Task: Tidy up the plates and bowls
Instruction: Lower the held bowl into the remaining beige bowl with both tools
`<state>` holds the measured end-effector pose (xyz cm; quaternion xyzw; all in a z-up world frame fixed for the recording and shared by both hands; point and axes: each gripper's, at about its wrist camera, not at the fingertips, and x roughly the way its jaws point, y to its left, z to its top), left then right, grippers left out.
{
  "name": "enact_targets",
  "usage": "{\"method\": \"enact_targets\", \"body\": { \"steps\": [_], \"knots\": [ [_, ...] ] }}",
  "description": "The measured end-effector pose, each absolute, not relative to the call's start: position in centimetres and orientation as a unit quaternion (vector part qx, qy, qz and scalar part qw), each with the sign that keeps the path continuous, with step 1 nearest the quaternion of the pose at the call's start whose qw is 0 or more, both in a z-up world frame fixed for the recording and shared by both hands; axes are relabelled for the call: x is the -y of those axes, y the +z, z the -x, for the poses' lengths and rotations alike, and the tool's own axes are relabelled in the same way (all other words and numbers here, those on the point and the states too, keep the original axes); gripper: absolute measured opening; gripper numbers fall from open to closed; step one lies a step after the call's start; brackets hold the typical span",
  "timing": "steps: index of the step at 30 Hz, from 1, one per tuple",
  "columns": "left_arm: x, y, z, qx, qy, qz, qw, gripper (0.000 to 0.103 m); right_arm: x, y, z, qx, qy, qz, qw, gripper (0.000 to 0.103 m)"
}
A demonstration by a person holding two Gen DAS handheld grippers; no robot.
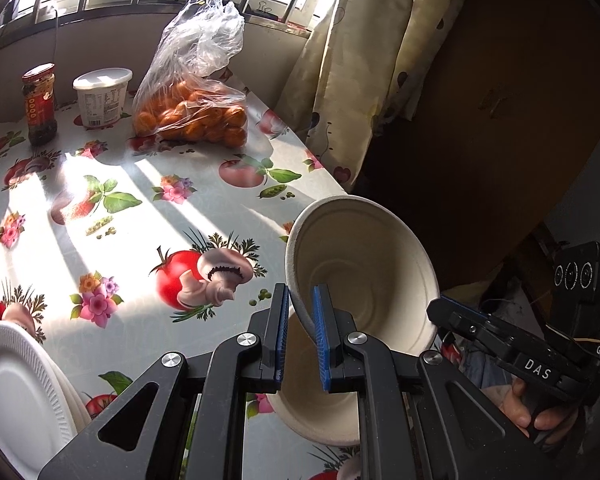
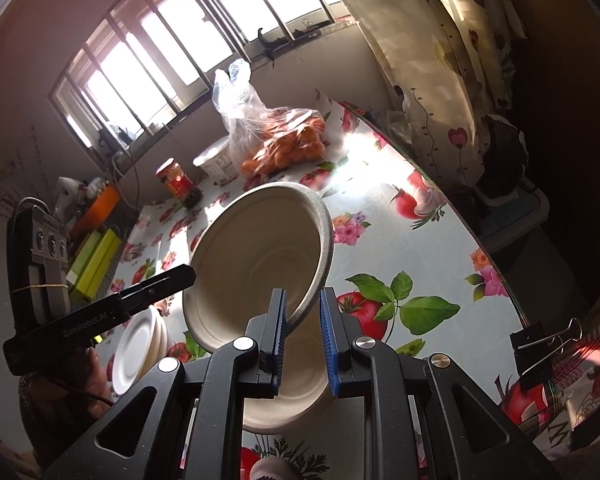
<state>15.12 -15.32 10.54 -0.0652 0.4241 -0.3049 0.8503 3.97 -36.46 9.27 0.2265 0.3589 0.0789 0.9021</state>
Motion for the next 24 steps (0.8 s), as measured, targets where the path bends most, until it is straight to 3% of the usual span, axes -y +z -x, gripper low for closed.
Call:
{"method": "enact_targets", "body": {
  "steps": [24],
  "knots": [
    [14.1, 9.0, -12.4, -0.439, -0.303, 0.071, 0.843, 0.013, 35.3, 7.8, -1.7, -0.372, 0.077, -0.233, 0.895, 0.017]
  ]
}}
